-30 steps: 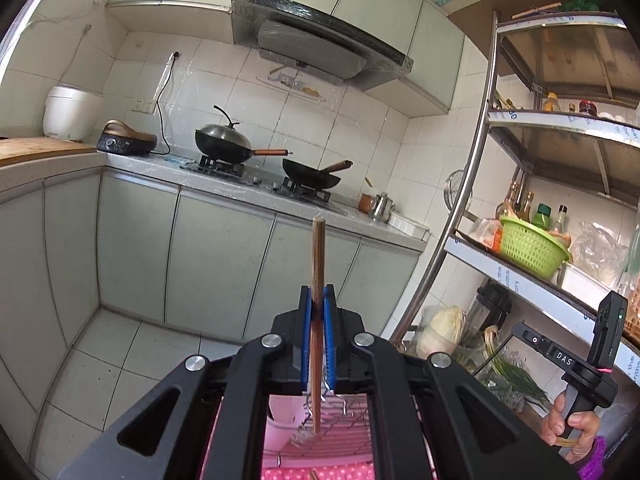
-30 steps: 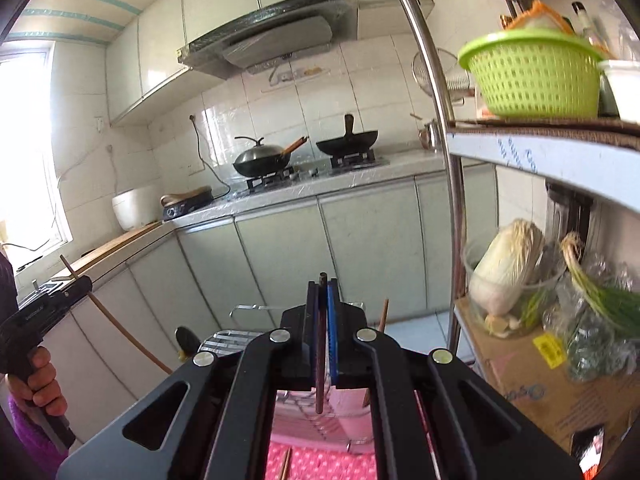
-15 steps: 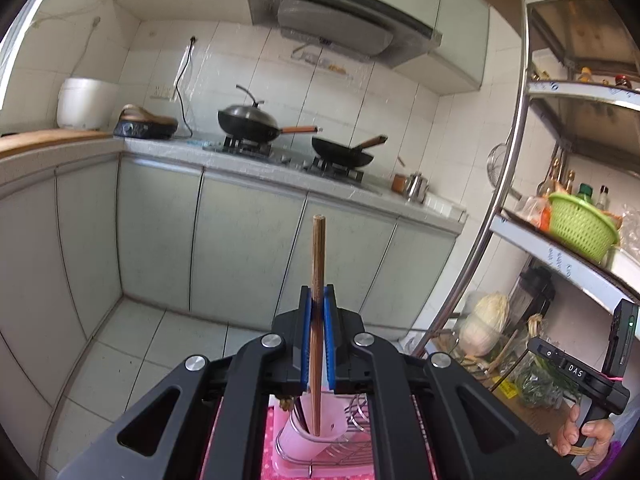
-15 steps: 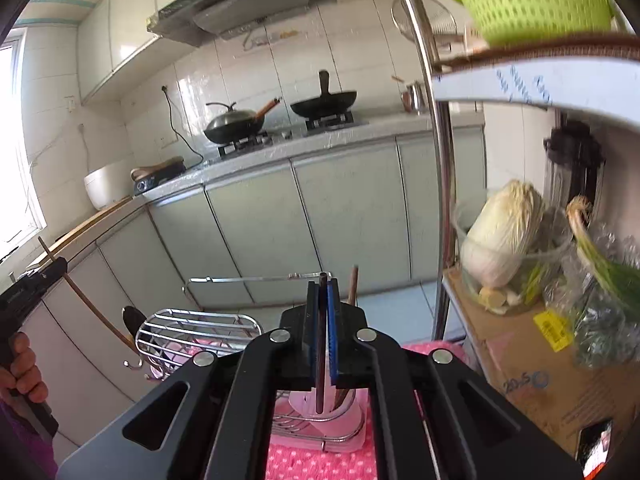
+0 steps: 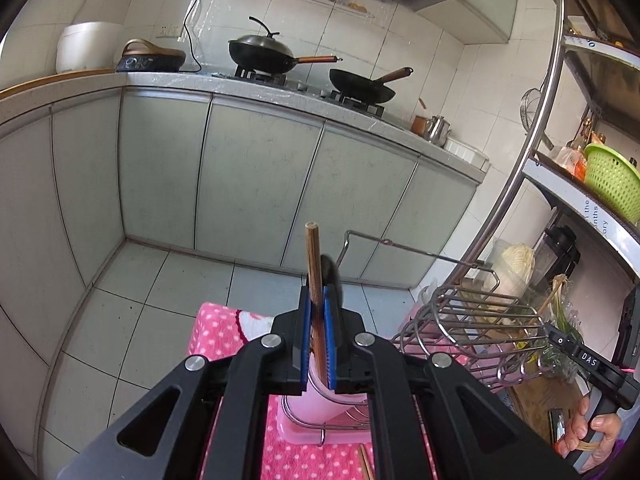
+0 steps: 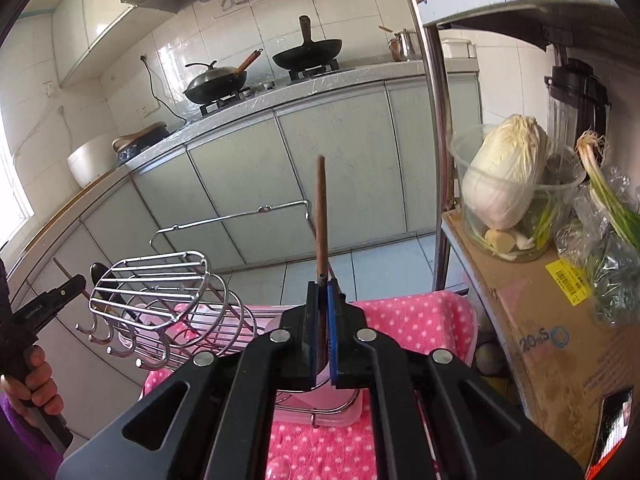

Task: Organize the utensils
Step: 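Lower the chopsticks into the pink cup and open both grippers, then move both grippers back down to the utensils on the cloth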

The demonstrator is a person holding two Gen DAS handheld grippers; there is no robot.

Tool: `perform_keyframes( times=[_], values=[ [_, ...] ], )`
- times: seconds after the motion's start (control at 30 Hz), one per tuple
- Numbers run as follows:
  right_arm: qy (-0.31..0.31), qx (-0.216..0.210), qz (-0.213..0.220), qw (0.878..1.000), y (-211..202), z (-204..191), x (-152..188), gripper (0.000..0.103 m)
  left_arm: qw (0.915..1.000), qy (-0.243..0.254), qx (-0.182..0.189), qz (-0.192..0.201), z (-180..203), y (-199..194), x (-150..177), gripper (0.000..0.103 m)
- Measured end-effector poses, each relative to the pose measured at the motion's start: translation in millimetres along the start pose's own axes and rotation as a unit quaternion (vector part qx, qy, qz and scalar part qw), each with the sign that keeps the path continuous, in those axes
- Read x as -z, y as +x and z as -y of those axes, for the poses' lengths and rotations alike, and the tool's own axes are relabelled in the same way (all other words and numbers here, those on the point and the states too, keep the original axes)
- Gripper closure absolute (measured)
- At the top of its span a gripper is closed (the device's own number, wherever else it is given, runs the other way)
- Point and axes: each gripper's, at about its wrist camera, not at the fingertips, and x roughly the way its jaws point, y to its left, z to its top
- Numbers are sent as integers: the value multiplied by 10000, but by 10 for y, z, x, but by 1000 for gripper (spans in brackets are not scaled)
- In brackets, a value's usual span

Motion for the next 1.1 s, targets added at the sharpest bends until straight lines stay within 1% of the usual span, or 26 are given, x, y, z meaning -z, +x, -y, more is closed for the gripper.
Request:
perform_keyframes(
  times=[0.1, 0.2, 0.3, 0.37, 0.4, 0.47, 0.5, 0.53, 0.6, 0.8, 0.97, 1.1],
  values=[
    [-74, 44, -77, 9999, 46, -32, 23, 99, 9999, -28, 16, -104, -18, 80, 25, 97],
    [51, -36, -115, 9999, 56, -9, 31, 98, 9999, -60, 1, -94, -26, 85, 36, 96],
    [132, -87, -147, 9998, 44, 18, 18, 97, 9996, -220, 54, -148, -75, 68, 37, 93],
    [162, -168, -169, 9996, 24, 21, 10, 92, 9992, -359, 46, -172, -101, 59, 26, 81],
    [164, -207, -175, 9995, 10, 14, 8, 88, 9989, -442, 57, -171, -128, 46, 25, 78],
    [128, -239, -130, 9995, -31, -22, 7, 81, 9982, -567, 89, -149, -159, 7, 14, 66],
    [84, -244, -87, 9996, -61, -49, 5, 75, 9979, -622, 125, -123, -176, -21, 10, 64],
    [42, -225, -31, 9997, -92, -70, 3, 70, 9977, -655, 142, -95, -188, -48, 7, 63],
    [-15, -232, 72, 9997, -153, -101, 1, 66, 9977, -656, 155, -8, -186, -124, -2, 62],
    [153, -294, 343, 9989, -403, -45, 23, 65, 9988, -438, -48, 209, -127, -381, 31, 62],
    [399, -326, 432, 9977, -600, 74, 222, 65, 9992, -231, -286, 128, -87, -507, 252, 61],
    [582, -351, 140, 9976, -621, 163, 492, 65, 9993, -259, -216, -157, -103, -508, 507, 61]
  ],
)
